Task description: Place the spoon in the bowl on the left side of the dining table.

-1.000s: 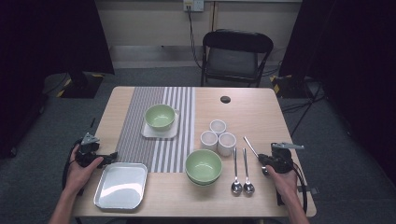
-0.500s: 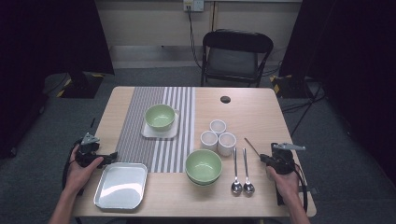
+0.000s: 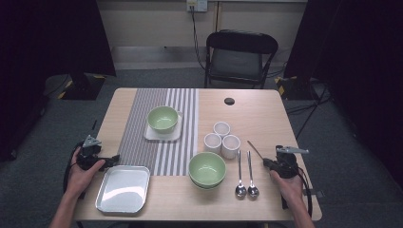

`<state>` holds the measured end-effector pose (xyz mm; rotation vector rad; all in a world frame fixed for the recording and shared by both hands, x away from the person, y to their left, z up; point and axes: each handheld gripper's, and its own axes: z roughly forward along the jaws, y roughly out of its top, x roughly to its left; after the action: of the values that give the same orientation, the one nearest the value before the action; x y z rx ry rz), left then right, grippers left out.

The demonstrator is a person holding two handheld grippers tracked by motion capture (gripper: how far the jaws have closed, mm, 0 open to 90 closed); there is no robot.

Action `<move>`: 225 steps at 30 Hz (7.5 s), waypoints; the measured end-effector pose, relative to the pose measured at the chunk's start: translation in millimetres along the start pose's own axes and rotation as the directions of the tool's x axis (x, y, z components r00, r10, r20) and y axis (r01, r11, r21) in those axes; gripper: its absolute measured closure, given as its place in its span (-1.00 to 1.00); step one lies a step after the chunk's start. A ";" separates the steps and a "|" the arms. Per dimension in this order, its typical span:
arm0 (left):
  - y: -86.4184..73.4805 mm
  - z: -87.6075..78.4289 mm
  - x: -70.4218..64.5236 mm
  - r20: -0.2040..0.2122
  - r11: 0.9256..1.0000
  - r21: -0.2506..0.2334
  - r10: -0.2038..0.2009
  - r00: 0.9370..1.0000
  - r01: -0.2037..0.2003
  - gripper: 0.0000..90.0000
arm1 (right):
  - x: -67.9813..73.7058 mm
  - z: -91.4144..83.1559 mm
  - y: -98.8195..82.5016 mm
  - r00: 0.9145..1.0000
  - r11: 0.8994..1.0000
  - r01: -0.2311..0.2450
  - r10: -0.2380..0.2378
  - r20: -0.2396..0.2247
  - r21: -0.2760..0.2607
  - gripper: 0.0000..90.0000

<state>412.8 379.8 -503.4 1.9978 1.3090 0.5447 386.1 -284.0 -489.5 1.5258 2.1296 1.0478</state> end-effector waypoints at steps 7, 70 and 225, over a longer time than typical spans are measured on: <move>0.1 0.1 -0.3 -0.002 1.000 0.001 0.000 1.000 0.000 -0.87 | -1.3 0.8 0.4 1.000 1.000 0.005 -0.005 0.000 0.005 1.00; 12.6 -70.1 -54.9 0.143 0.985 -0.130 0.129 0.981 -0.110 -0.40 | 52.9 -36.9 36.9 0.982 0.977 0.027 -0.065 -0.179 -0.209 1.00; 133.2 -72.0 -186.1 0.559 0.884 -0.466 0.315 0.767 -0.023 1.00 | 238.2 6.5 88.3 0.765 0.907 0.246 -0.398 -0.506 -0.341 0.31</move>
<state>373.2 197.0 -353.3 1.6987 0.5286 0.1879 359.8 -50.0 -393.9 0.7237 2.3797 1.7168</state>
